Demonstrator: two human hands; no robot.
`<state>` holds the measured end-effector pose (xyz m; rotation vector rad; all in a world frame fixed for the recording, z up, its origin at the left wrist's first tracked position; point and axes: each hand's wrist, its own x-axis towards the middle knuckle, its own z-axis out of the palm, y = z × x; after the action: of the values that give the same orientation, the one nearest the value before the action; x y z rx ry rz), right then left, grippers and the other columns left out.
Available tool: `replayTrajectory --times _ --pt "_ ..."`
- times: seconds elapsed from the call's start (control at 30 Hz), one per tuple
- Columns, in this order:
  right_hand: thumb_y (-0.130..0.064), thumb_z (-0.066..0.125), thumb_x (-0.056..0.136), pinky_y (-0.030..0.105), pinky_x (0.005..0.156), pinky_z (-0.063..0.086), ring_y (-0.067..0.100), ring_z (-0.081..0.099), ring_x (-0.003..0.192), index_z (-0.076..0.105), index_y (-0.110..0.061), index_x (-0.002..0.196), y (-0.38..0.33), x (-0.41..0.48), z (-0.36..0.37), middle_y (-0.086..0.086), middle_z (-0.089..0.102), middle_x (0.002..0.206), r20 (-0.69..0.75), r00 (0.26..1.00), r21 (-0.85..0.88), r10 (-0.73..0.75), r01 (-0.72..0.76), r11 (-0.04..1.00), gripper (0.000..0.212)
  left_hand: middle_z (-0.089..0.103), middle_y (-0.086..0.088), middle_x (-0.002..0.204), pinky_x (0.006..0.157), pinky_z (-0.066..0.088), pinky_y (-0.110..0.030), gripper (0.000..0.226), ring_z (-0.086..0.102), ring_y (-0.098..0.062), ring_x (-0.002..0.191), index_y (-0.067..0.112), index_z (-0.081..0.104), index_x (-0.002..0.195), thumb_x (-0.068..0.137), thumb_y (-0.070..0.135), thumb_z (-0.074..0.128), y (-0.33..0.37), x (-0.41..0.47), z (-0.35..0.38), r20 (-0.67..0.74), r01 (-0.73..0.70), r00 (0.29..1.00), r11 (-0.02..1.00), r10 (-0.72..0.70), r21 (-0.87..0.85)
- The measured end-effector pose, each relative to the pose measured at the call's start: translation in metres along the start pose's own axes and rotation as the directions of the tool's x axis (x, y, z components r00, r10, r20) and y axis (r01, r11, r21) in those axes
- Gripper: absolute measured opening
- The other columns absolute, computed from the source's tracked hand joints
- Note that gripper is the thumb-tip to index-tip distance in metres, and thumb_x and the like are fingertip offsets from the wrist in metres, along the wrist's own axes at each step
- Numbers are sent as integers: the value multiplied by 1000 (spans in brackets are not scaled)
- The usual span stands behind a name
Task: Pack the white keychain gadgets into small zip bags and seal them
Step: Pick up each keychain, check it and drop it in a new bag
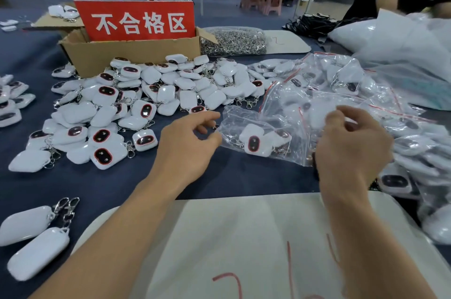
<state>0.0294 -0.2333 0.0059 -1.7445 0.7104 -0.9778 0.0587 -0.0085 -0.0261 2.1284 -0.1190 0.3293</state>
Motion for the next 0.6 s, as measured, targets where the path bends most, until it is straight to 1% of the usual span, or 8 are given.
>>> replayTrajectory --times 0.07,0.13,0.2,0.27,0.37,0.5,0.53,0.6 --pt "-27 60 91 20 68 42 9 60 65 74 -27 94 4 10 -7 -21 56 63 18 1000 -161 3 0 987 14 61 37 97 82 39 -8 43 60 7 89 47 69 122 82 33 76 0 -2 1 63 -9 998 998 4 65" --pt "-23 62 91 24 75 40 22 59 73 79 -24 90 8 12 -7 -14 57 62 139 990 -300 -15 56 952 17 53 44 101 83 37 -7 47 59 6 92 49 66 126 82 34 76 1 -2 1 103 -17 995 995 7 99" --pt "-20 64 90 25 70 41 23 60 72 81 -19 83 10 9 -2 -7 62 60 300 953 -316 -35 134 939 18 51 46 102 81 35 -3 48 58 5 95 50 65 127 83 34 75 1 -3 1 126 -17 992 993 3 113" --pt "-17 65 88 26 57 40 16 52 60 74 -14 74 13 3 5 -1 57 53 479 874 -262 -78 227 938 18 55 42 104 79 35 -2 49 59 5 96 50 64 127 83 33 75 1 -3 2 125 -14 992 994 0 112" --pt "-20 57 85 32 51 31 10 31 50 58 -9 71 15 -7 14 2 37 48 686 716 -138 -130 303 943 17 65 29 111 80 35 -3 51 61 7 93 50 64 129 83 28 73 -1 0 2 106 -14 994 992 1 122" --pt "-15 52 87 25 49 35 7 46 37 65 -19 64 13 -13 18 4 59 43 852 523 -142 16 203 969 27 67 23 113 73 35 5 52 60 11 89 51 64 127 85 21 69 -3 1 1 104 20 994 990 -35 136" --pt "-13 52 87 21 48 37 6 49 37 69 -22 68 12 -15 18 2 62 45 863 503 -157 31 211 965 27 67 23 112 73 34 6 52 60 11 90 51 64 126 85 19 68 -3 1 2 93 23 995 990 -35 136" --pt "-18 56 82 12 44 36 4 54 39 72 -28 72 11 -16 18 -5 64 46 826 564 -199 1 289 936 22 68 23 111 77 34 5 51 59 9 92 51 66 124 85 18 68 -3 1 2 42 19 999 992 -25 127"
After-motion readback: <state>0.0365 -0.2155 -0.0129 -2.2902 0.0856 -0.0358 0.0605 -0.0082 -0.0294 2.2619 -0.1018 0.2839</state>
